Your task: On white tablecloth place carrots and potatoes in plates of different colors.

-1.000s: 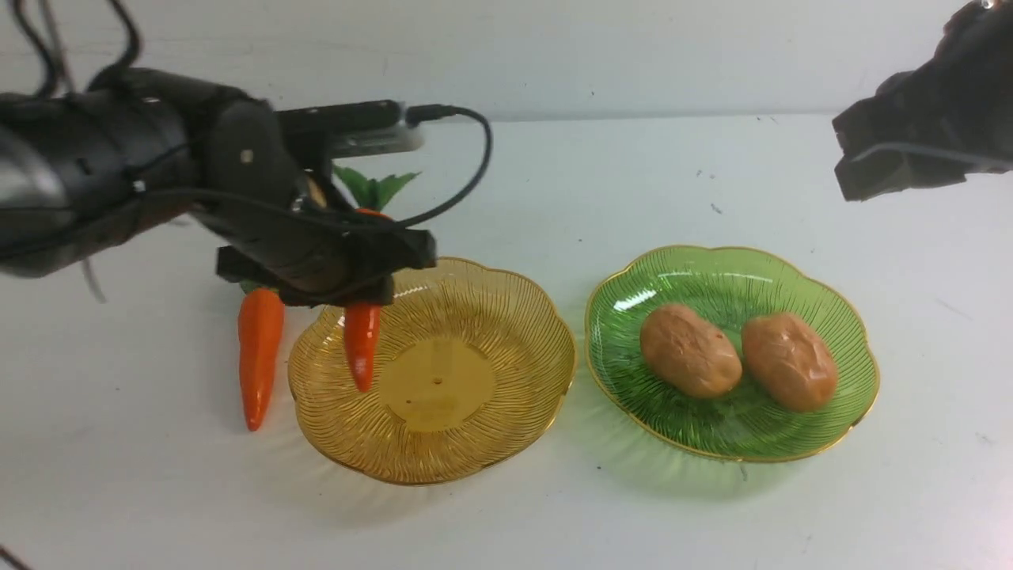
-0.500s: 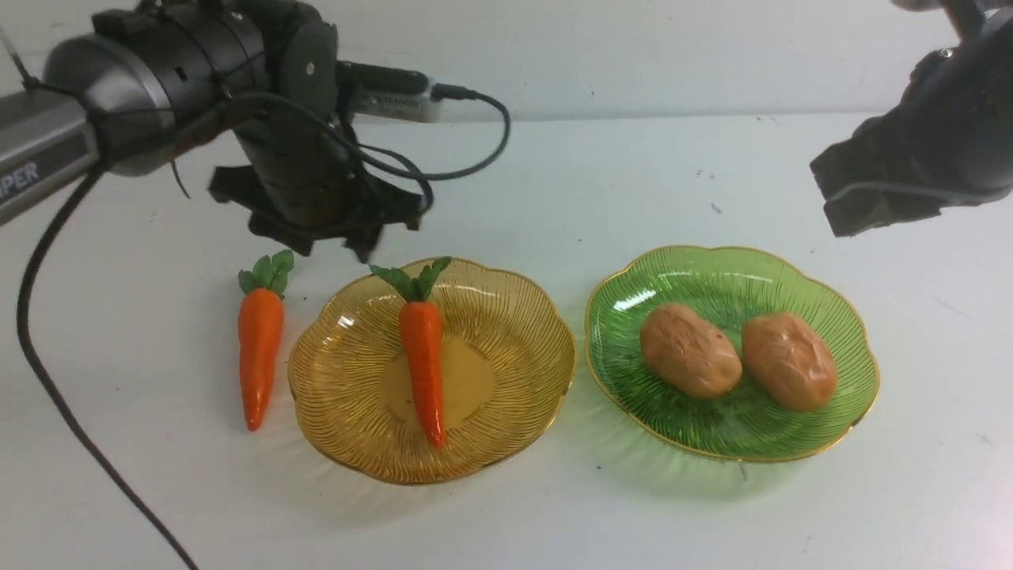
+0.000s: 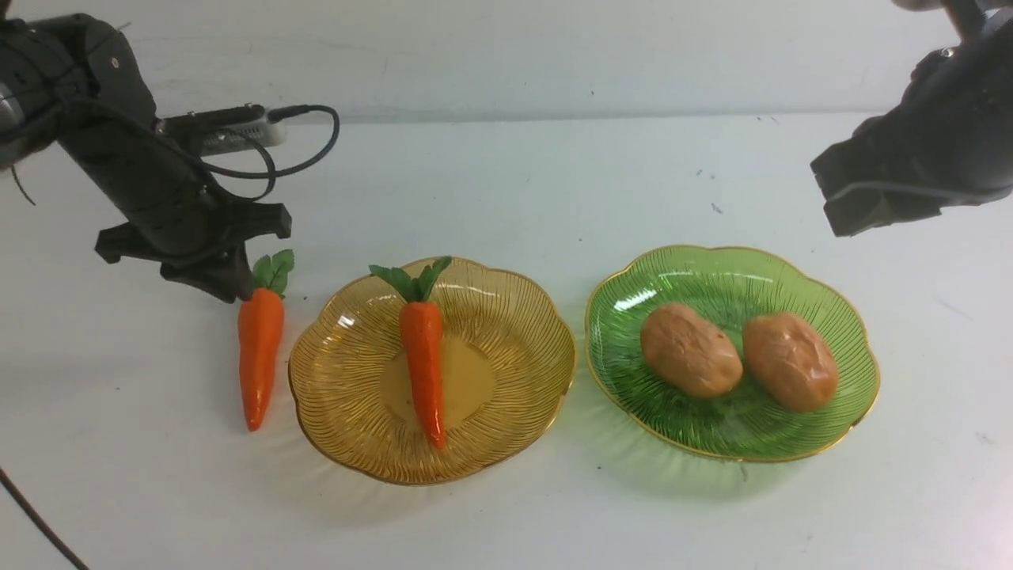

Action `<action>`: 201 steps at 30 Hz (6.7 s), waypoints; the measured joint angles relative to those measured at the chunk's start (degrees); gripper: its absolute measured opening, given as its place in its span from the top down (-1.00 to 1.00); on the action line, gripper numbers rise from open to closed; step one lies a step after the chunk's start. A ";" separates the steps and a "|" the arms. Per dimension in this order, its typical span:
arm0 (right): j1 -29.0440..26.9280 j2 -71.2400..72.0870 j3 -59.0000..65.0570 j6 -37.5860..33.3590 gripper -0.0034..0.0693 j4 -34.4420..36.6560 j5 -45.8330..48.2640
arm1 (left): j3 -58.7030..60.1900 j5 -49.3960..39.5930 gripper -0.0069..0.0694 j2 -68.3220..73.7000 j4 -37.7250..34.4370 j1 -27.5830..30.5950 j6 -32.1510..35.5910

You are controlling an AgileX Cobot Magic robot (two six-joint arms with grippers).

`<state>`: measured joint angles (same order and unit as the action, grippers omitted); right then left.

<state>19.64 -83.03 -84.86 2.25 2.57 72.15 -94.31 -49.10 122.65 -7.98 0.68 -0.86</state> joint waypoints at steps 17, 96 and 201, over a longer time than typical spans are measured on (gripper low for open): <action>0.00 0.00 0.00 -0.49 0.35 0.00 0.00 | -7.42 -17.63 0.29 -10.56 -12.36 -5.46 4.96; -13.60 82.96 86.45 -1.33 0.95 -5.53 -50.33 | -8.55 -21.35 0.83 -18.07 -8.09 -11.34 7.07; -13.60 82.96 86.45 -1.33 0.95 -5.58 -50.28 | 95.94 27.25 0.83 -123.36 6.78 -5.15 1.46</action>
<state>6.04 -0.08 1.60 0.92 -3.01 21.88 1.63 -21.85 -0.71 -1.21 -4.47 0.60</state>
